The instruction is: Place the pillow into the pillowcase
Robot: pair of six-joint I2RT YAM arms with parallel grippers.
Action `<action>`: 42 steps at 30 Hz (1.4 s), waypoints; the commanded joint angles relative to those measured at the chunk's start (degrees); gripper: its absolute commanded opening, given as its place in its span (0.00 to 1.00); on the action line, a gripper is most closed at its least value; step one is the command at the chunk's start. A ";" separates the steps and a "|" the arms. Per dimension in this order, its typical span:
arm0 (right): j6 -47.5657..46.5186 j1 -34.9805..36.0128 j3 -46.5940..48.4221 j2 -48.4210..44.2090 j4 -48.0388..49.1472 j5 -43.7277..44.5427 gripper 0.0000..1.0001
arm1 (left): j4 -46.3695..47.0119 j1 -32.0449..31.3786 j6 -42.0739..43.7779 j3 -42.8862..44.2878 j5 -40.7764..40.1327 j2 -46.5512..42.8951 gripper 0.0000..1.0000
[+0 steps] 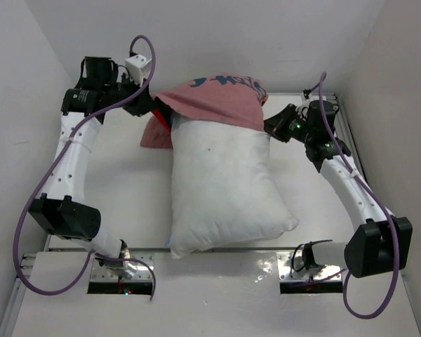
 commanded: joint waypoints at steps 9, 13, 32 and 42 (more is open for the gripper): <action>-0.01 0.09 2.85 -3.66 -2.44 4.94 0.00 | 15.39 1.85 0.31 -7.00 -10.73 -1.26 0.00; -1.42 2.20 0.83 -2.43 -3.51 8.28 0.00 | 16.71 -0.77 4.97 -14.03 -17.25 0.58 0.00; -24.00 7.63 1.44 -1.64 -20.89 16.18 0.97 | 5.11 -17.80 17.20 -22.41 -15.15 -6.18 0.84; -17.17 21.71 -6.98 -3.57 -16.09 25.95 0.99 | 20.04 -30.93 11.14 -16.07 -29.91 6.02 0.85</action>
